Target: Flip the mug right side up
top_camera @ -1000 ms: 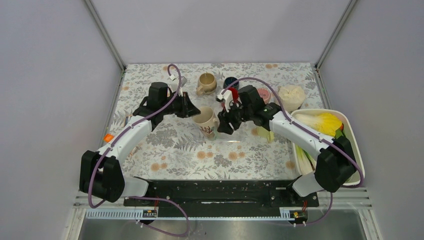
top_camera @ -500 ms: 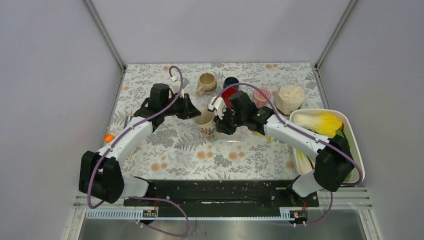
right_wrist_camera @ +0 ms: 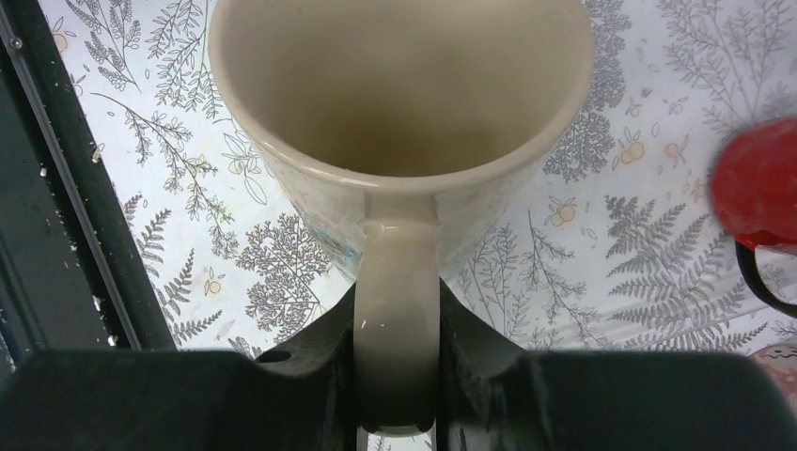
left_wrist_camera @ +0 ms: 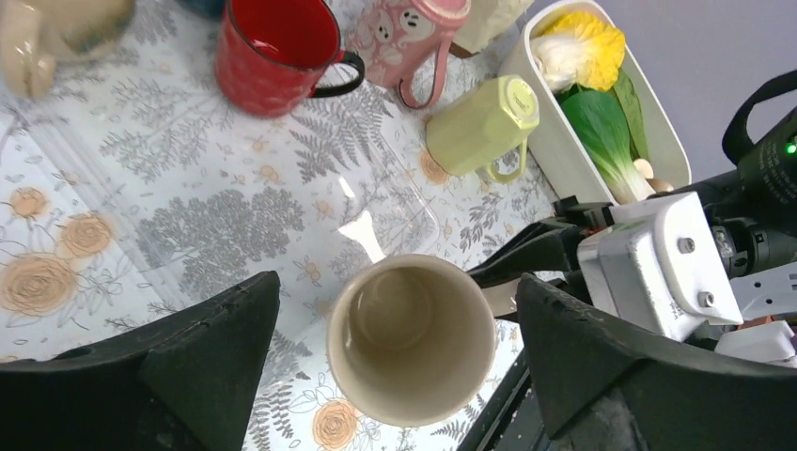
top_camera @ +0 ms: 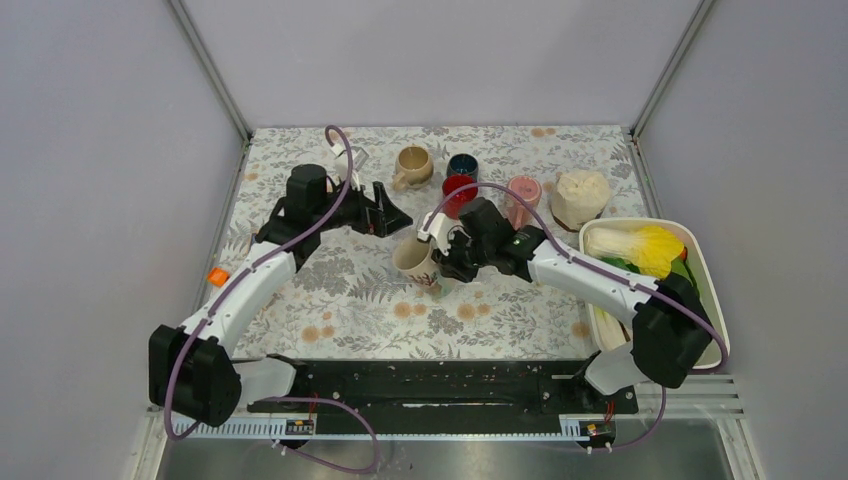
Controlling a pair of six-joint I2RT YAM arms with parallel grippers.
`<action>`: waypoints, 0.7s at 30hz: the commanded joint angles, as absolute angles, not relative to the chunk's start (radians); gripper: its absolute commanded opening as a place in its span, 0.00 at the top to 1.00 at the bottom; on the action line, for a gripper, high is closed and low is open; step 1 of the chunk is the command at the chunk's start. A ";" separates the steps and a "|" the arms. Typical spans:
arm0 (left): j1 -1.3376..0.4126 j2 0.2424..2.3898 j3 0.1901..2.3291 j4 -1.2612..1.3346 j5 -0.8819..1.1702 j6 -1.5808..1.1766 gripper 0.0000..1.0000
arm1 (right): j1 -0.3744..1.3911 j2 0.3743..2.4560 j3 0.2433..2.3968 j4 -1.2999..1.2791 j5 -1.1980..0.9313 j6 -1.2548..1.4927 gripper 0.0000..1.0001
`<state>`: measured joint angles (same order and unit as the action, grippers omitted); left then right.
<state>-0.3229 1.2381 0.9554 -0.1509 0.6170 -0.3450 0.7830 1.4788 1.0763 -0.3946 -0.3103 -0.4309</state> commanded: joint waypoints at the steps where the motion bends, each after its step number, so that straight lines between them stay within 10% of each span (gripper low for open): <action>1: -0.282 1.196 0.994 -0.087 0.636 -0.362 0.01 | 0.793 1.367 1.056 -0.254 -0.306 -0.463 1.00; 21: 0.029 1.115 1.100 -0.245 0.777 -0.254 0.01 | 0.649 1.252 0.762 0.293 -0.292 -0.350 1.00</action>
